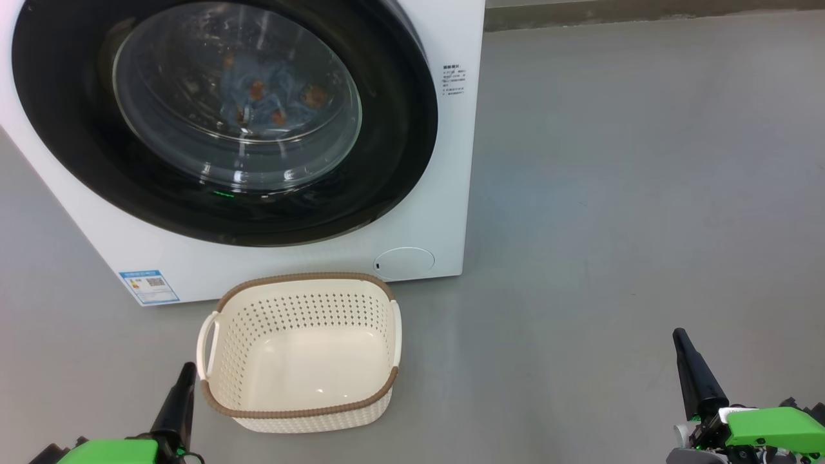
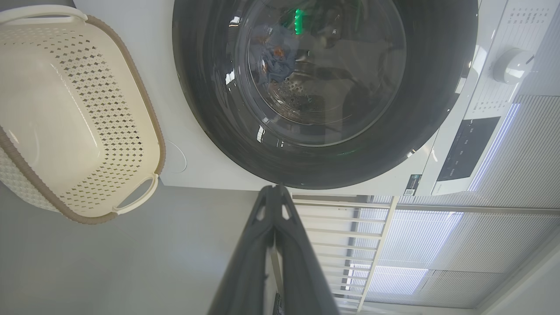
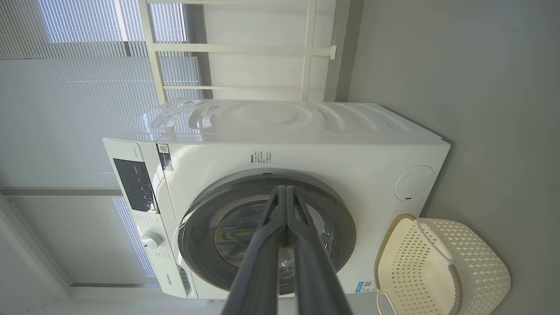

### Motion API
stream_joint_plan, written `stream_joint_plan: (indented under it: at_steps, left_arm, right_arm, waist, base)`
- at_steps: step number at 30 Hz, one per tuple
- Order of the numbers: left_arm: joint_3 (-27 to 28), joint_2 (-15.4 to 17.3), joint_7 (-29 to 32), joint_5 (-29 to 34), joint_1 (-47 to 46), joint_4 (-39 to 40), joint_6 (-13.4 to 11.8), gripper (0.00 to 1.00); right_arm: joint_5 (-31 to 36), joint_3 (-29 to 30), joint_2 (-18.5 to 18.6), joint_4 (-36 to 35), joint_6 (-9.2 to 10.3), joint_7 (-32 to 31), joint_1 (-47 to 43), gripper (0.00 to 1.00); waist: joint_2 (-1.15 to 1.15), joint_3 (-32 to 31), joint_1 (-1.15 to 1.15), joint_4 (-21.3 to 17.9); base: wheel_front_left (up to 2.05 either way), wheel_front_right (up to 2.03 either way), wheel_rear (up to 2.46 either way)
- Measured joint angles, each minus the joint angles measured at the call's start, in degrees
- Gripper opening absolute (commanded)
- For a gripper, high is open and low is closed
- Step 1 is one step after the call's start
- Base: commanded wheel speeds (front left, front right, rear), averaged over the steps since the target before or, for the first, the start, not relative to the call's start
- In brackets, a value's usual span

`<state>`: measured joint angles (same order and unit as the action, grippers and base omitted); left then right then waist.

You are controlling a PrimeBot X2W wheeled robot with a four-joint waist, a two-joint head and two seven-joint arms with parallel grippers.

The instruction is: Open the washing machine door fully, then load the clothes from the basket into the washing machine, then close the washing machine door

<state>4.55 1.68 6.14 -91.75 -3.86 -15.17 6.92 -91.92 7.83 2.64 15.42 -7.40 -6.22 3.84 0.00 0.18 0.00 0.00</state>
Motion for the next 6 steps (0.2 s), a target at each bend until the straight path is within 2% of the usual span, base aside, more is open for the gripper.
stream_joint_plan:
  at_steps: [6]
  left_arm:
    - [0.0,0.0,0.0,0.0,0.0,0.0,0.0,0.0]
  right_arm:
    - [0.0,0.0,0.0,0.0,0.0,0.0,0.0,0.0]
  waist:
    - [0.0,0.0,0.0,0.0]
  base:
    - [0.0,0.0,0.0]
